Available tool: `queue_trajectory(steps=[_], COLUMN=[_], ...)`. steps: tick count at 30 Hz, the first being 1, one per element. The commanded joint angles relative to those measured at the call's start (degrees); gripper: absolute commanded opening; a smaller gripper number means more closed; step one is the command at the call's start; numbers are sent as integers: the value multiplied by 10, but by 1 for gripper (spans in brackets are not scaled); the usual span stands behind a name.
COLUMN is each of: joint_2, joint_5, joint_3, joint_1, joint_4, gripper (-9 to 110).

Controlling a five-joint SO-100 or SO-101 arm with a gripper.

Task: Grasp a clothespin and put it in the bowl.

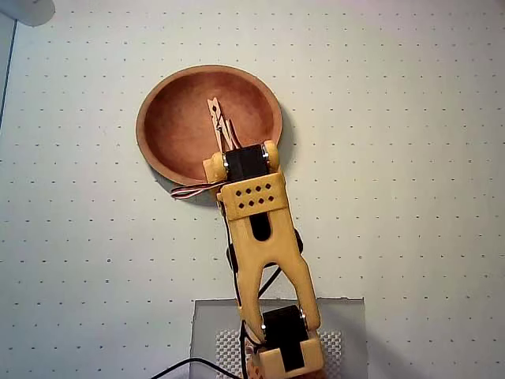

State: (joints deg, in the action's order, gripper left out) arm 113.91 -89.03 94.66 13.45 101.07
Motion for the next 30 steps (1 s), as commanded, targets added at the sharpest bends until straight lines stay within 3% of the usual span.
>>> queue_trajectory(steps=[1,5,16,21,30], joint_2=[94,169,405,418,419], joint_5=[7,7,37,194,595], joint_3=[36,87,178,169,128], joint_1=[-18,-37,-120,-118,-81], joint_4=[15,15,11,11,6], gripper=[3,-4,-3,-3,-3])
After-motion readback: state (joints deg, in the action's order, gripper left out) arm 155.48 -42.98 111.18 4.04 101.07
